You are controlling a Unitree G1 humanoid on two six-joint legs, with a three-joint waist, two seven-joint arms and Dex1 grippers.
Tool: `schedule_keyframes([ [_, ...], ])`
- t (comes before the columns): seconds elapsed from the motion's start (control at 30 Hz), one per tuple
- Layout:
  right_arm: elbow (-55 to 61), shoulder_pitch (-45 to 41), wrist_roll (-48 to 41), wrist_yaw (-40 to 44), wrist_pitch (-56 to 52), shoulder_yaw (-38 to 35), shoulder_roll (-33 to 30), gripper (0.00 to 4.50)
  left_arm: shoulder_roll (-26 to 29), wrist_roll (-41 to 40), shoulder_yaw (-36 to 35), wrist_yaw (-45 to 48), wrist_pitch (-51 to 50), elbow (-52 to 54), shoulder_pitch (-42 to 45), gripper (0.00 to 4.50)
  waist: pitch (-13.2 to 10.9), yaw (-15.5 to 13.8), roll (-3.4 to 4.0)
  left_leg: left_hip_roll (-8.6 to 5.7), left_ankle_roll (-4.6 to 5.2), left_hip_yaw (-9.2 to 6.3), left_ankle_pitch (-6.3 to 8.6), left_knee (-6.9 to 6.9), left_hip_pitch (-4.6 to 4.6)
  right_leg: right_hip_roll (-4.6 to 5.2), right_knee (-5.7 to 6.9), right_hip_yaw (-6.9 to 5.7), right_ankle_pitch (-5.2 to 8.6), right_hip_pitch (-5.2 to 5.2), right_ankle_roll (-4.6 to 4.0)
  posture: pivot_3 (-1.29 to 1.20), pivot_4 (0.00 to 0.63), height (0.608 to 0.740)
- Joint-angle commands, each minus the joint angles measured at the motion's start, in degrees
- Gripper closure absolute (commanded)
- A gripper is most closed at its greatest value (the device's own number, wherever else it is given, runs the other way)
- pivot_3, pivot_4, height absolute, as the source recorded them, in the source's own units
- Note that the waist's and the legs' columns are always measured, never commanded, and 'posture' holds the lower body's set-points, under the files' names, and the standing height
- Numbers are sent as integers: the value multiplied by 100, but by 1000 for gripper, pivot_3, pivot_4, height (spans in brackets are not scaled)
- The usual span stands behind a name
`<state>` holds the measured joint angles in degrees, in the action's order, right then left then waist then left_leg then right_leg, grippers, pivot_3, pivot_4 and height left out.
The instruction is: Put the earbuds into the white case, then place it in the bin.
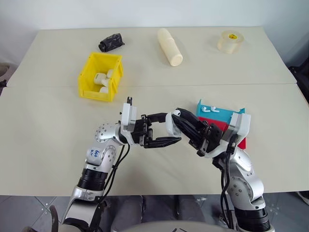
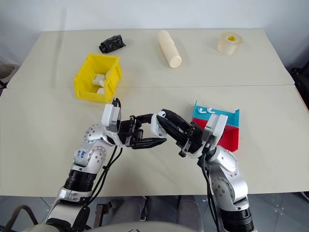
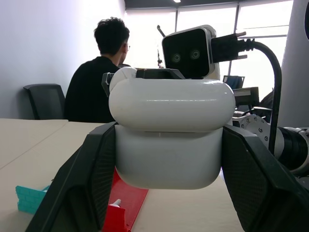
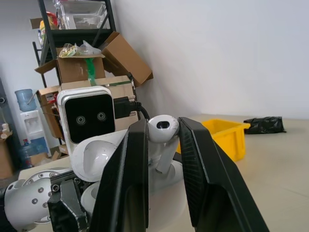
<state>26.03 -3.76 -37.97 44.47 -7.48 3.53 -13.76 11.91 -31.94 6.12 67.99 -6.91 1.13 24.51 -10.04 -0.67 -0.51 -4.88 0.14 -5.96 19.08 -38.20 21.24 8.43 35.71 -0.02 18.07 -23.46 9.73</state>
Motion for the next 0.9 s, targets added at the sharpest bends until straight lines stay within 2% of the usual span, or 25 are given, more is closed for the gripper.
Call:
schedule_keyframes([
  [0.03, 3, 63, -197, 211, -488, 318, -195, 3849, -171, -140, 32, -5, 133, 235, 216, 1691, 0, -1, 0, 0, 0, 0, 0, 0, 0, 0, 0, 0, 0, 0, 0, 0, 150, 740],
  [0.07, 11, 58, -238, 215, -502, 314, -207, 3849, -180, -137, 21, -8, 137, 229, 230, 1691, 0, -1, 0, 0, 0, 0, 0, 0, 0, 0, -1, 0, 0, 0, 0, 0, 150, 740],
  [0.1, 23, 55, -331, 212, -567, 313, -226, 3200, -188, -135, 12, -10, 138, 225, 240, 1691, 0, -2, 0, 0, 0, 0, 0, 0, 0, 0, -1, 0, 0, 0, 0, 0, 150, 740],
  [0.13, 27, 57, -389, 214, -602, 307, -241, 2975, -198, -128, 11, -11, 143, 220, 244, 1691, 0, -2, 0, 1, 0, 0, 0, 0, 0, 0, -2, 0, 0, 0, 0, 0, 150, 740],
  [0.43, -8, -11, -387, 327, -518, 149, -422, 26, -253, -99, -30, 8, 175, 172, 294, 1691, 0, -5, 0, 0, 0, 0, 0, 0, 0, 0, -3, 0, 0, 1, 0, 0, 150, 740],
  [0.7, 189, 9, -642, 413, -513, -553, -983, 26, -47, -21, -110, 9, 196, 183, 112, 1691, 0, -18, 0, 0, 0, 1, 0, 0, 0, 0, -4, 0, 0, 2, 0, 0, 150, 740],
  [0.9, 184, 639, -806, 825, -429, -1826, -1964, 26, 401, 272, -317, -28, 535, -67, -155, 1691, -1, -75, -1, -3, 1, 4, 1, 0, 2, 2, -10, 0, 0, 3, 0, 0, 150, 740],
])
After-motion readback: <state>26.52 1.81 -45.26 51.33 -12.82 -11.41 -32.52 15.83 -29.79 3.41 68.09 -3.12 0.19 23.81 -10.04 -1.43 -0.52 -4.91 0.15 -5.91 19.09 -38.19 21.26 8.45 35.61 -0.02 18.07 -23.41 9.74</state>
